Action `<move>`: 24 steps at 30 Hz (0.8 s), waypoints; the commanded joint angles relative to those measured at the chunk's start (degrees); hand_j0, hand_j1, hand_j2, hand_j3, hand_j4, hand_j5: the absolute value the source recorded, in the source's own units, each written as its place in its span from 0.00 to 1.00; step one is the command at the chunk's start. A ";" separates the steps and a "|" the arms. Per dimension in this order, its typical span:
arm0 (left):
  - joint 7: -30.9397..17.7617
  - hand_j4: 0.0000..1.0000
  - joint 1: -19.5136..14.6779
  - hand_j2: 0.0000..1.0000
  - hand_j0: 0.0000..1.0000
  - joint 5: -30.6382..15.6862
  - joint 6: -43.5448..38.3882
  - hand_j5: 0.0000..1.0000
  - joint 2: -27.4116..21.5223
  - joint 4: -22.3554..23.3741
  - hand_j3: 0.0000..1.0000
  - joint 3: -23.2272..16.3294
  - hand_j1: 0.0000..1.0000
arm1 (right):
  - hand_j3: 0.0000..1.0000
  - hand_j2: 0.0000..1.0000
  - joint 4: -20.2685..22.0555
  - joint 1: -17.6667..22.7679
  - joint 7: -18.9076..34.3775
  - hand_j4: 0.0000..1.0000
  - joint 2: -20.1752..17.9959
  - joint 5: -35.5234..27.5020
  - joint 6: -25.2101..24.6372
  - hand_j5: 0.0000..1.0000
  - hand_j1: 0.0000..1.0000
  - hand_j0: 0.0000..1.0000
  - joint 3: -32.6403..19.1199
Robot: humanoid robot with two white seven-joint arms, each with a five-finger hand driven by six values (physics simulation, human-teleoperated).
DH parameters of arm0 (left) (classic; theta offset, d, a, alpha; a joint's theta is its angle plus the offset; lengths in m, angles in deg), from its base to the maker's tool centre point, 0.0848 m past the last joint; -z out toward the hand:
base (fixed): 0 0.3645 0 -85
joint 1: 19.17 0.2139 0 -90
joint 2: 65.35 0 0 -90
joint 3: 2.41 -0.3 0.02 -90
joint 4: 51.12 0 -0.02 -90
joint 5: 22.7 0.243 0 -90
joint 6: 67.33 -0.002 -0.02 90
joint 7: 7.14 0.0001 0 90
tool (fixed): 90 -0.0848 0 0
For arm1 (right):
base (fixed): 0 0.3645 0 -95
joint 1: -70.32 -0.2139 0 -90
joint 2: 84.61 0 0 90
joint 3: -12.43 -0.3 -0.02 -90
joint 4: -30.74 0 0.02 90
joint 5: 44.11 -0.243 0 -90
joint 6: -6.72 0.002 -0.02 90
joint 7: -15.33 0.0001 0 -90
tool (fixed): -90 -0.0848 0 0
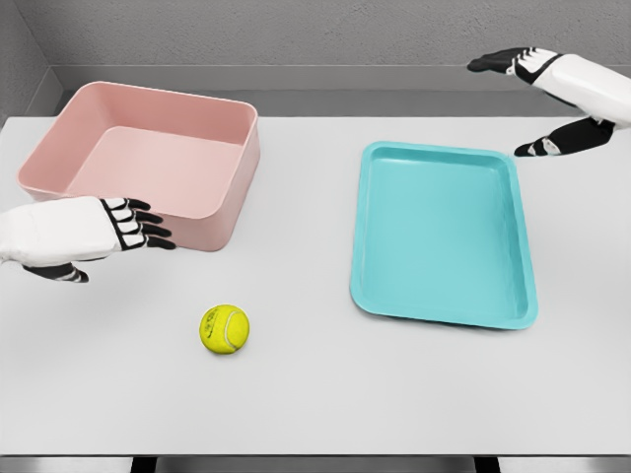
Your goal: Put the tennis from the blue tray into the pink basket with both arms
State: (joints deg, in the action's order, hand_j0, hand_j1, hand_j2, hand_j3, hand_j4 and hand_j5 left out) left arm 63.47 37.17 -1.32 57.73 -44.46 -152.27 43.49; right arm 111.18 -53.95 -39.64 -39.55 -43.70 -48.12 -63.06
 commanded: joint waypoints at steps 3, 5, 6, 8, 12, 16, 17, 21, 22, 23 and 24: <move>-3.82 1.00 -0.71 1.00 1.00 -0.29 -0.06 1.00 7.94 -0.01 1.00 -3.53 1.00 | 0.99 0.99 -2.14 0.35 -0.03 0.99 0.37 -0.51 -0.16 0.99 0.99 0.99 -0.27; -3.90 1.00 -2.64 1.00 1.00 -0.29 -0.06 1.00 11.10 -0.01 1.00 -3.53 1.00 | 0.98 0.98 -2.22 2.20 -0.03 0.98 1.96 0.29 -0.16 0.98 0.98 0.98 0.87; -3.90 1.00 -3.43 1.00 1.00 -0.37 -0.06 1.00 12.16 -0.01 1.00 -3.53 1.00 | 0.99 0.99 -2.66 2.20 -0.03 0.99 1.96 0.37 -0.16 0.99 0.99 0.99 1.22; -3.99 1.00 -3.87 1.00 1.00 -0.37 -0.06 1.00 14.53 -0.01 1.00 -4.23 1.00 | 0.99 0.99 -3.54 2.20 -0.03 0.99 2.31 0.55 -0.16 0.99 0.99 0.99 1.75; -9.00 1.00 -4.40 1.00 1.00 -0.29 -0.06 1.00 15.77 -0.01 1.00 -8.10 1.00 | 0.99 0.99 -3.63 2.02 -0.03 0.99 2.31 0.55 -0.16 0.99 0.99 0.99 1.75; -14.01 1.00 -5.01 1.00 1.00 5.34 -0.06 1.00 16.38 -0.01 1.00 -10.82 1.00 | 0.99 0.99 -4.16 2.20 -0.03 0.99 2.13 0.55 -0.16 0.99 0.99 0.99 1.75; -14.10 1.00 -5.45 1.00 1.00 5.43 -0.06 1.00 16.47 -0.01 1.00 -10.82 1.00 | 0.99 0.99 -4.16 2.20 -0.03 0.99 2.13 0.55 -0.16 0.99 0.99 0.99 1.75; -13.84 1.00 -5.98 1.00 1.00 5.25 -0.06 1.00 18.58 -0.01 1.00 -10.82 1.00 | 0.99 0.99 -4.51 2.20 -0.03 0.99 2.05 0.55 -0.16 0.99 0.99 0.99 1.75; -13.75 1.00 -5.98 1.00 1.00 5.16 -0.06 1.00 18.75 -0.01 1.00 -10.82 1.00 | 0.99 0.99 -4.51 2.20 -0.03 0.99 1.96 0.55 -0.16 0.99 0.99 0.99 1.75; -13.66 1.00 -5.98 1.00 1.00 5.16 -0.06 1.00 19.10 -0.01 1.00 -10.82 1.00 | 0.99 0.99 -4.51 2.29 -0.03 0.99 1.96 0.55 -0.16 0.99 0.99 0.99 1.75; -13.48 1.00 -5.98 1.00 1.00 5.16 -0.06 1.00 19.11 -0.01 1.00 -10.82 1.00 | 0.99 0.99 -4.51 2.29 -0.03 0.99 1.96 0.55 -0.16 0.99 0.99 0.99 1.75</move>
State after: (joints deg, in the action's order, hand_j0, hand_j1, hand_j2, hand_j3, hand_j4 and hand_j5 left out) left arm 49.91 31.19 3.98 57.80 -26.01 -152.28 32.72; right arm 106.70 -51.67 -39.64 -37.50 -42.71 -48.10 -61.29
